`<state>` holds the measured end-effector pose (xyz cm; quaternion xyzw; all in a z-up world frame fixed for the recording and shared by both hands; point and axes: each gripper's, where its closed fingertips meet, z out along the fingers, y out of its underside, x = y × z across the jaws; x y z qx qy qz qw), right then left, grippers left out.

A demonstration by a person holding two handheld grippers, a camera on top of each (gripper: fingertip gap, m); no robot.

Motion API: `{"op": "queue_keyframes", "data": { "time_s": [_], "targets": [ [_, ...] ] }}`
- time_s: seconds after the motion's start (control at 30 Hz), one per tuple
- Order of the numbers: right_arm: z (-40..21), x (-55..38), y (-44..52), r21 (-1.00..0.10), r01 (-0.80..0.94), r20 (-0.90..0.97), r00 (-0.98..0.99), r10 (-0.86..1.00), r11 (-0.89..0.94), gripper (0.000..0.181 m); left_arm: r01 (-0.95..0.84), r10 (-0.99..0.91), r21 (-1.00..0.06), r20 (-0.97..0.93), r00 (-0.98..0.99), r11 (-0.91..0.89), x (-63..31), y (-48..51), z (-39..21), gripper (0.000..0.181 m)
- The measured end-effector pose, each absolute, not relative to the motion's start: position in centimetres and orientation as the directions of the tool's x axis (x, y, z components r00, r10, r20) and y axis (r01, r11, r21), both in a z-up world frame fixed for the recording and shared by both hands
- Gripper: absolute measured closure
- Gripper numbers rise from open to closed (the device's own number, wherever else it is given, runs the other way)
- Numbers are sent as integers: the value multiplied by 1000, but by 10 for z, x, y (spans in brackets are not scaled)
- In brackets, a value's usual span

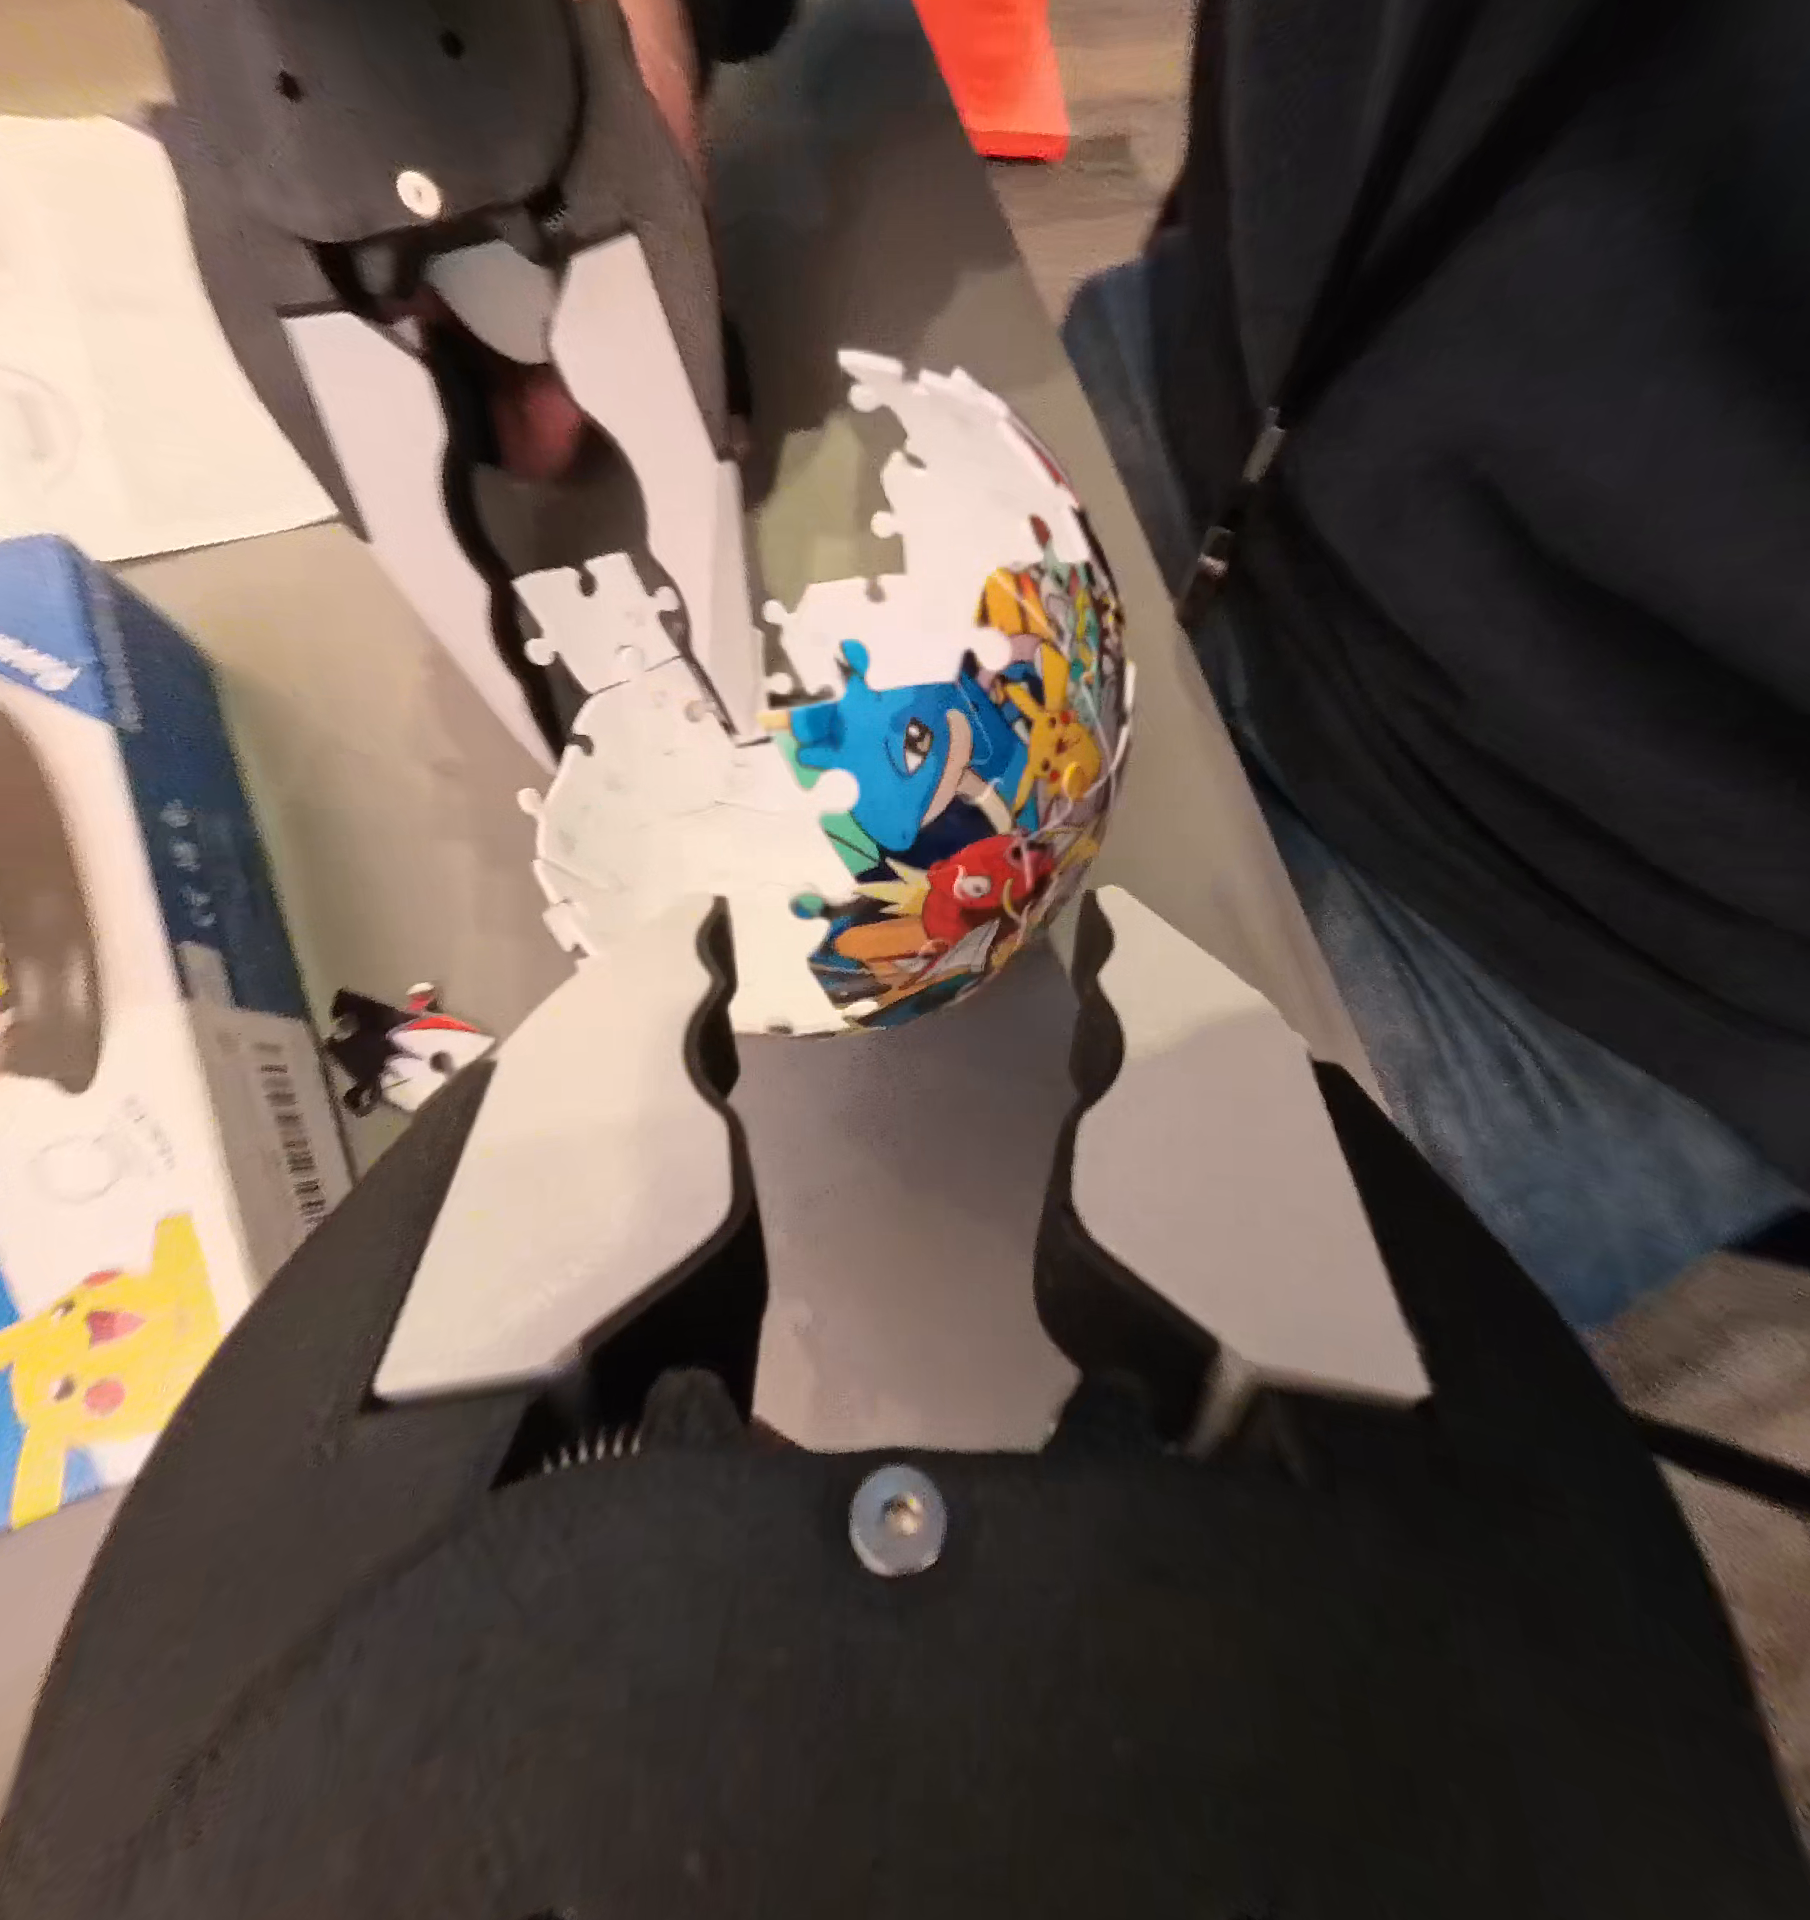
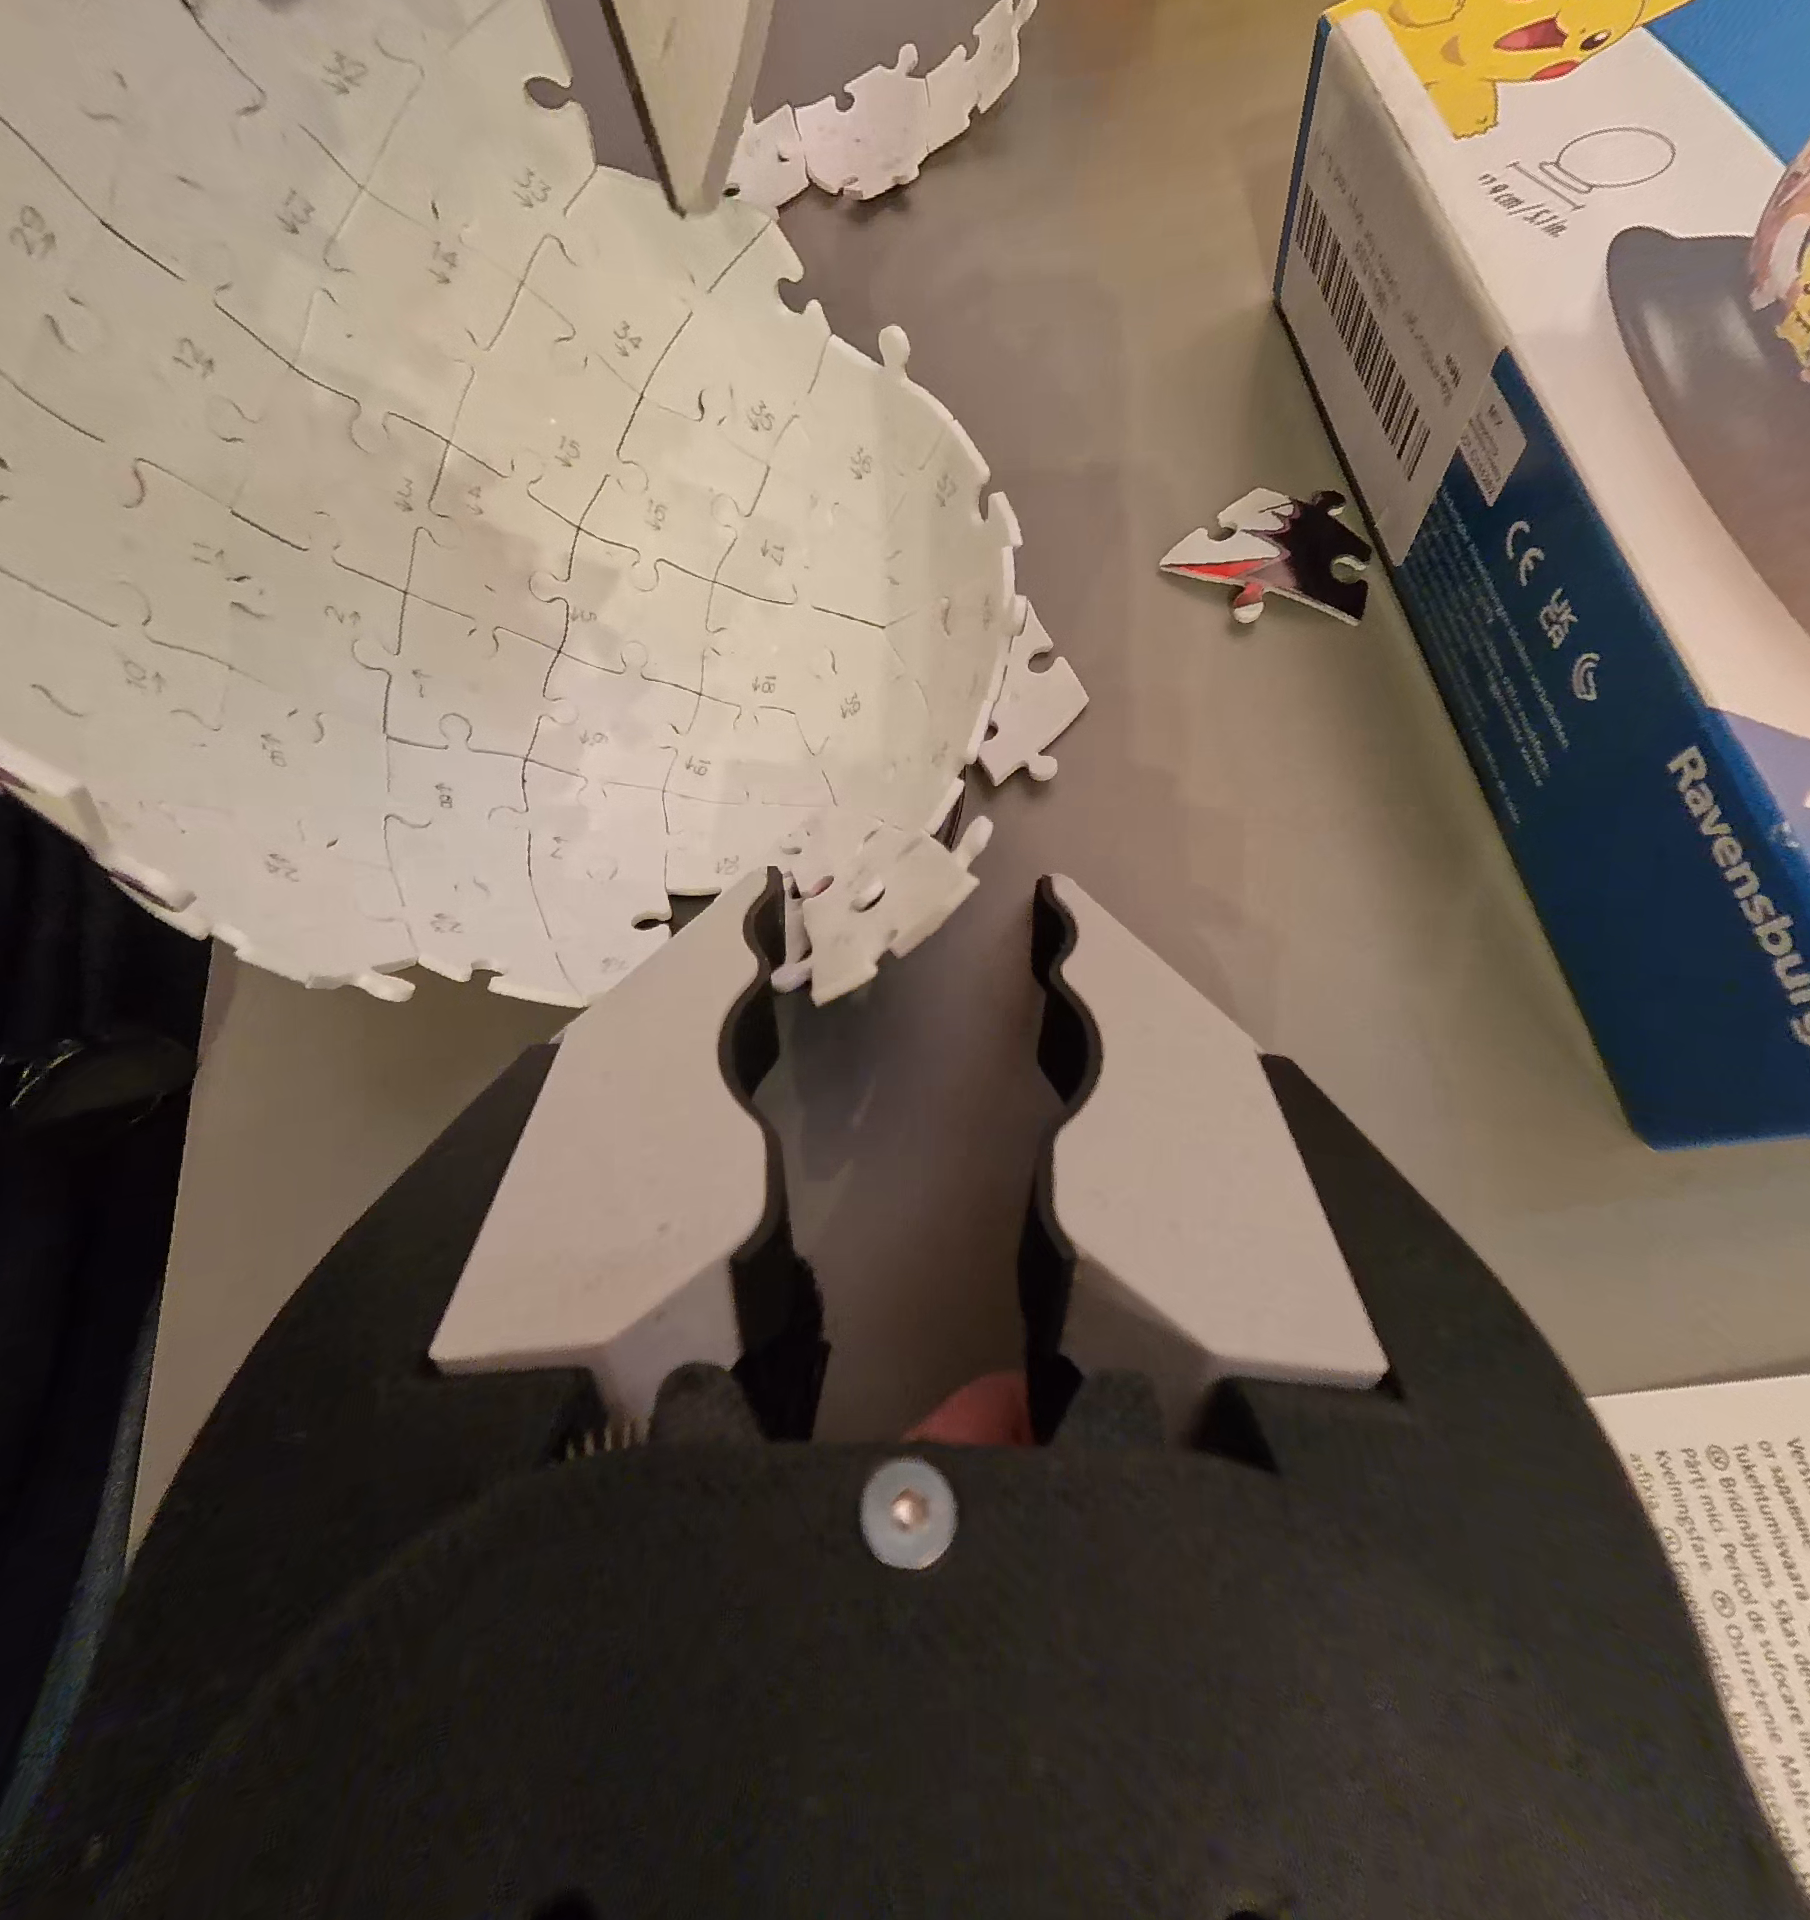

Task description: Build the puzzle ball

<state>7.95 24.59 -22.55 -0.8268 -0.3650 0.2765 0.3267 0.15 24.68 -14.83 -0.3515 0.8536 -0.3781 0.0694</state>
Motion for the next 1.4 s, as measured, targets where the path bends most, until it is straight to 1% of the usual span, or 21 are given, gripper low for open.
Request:
{"op": "queue_keyframes", "data": {
  "time_s": [0.13, 0.2, 0.23, 0.33, 0.5, 0.6, 0.77, 0.87, 1.0, 1.2, 1.3, 1.4],
  "targets": [
    [-226, 79, 245, -742, 426, -219, 575, 788, -517, 135, -576, -499, -685, 344, -795, 445, -3, 240, -143, 130],
    [-226, 79, 245, -741, 427, -222, 572, 789, -518, 135, -580, -425, -676, 408, -808, 454, -6, 237, -143, 138],
    [-226, 79, 245, -740, 427, -224, 571, 790, -519, 135, -587, -396, -677, 439, -807, 444, -6, 234, -143, 139],
    [-226, 79, 244, -741, 429, -223, 568, 792, -516, 134, -581, -346, -651, 467, -814, 488, -8, 231, -149, 147],
    [-226, 78, 243, -739, 436, -225, 559, 798, -514, 134, -607, -284, -645, 541, -792, 464, -12, 220, -149, 158],
    [-225, 77, 242, -743, 436, -224, 554, 802, -508, 134, -635, -253, -627, 592, -765, 451, -17, 216, -149, 168],
    [-223, 78, 245, -748, 416, -236, 562, 793, -518, 132, -680, -224, -607, 656, -721, 412, -21, 209, -146, 174],
    [-220, 83, 247, -756, 394, -239, 576, 781, -522, 131, -702, -213, -615, 679, -703, 359, -18, 205, -141, 175],
    [-218, 89, 246, -760, 369, -256, 588, 768, -536, 128, -717, -216, -604, 693, -688, 347, -17, 205, -140, 175],
    [-217, 94, 245, -764, 345, -269, 598, 755, -545, 131, -752, -215, -603, 723, -656, 266, -10, 201, -132, 176],
    [-216, 100, 246, -764, 329, -279, 606, 745, -555, 134, -774, -204, -590, 748, -631, 230, -12, 198, -127, 177],
    [-219, 102, 245, -752, 351, -272, 606, 747, -558, 134, -805, -191, -564, 783, -593, 186, -14, 195, -122, 176]
  ]
}}
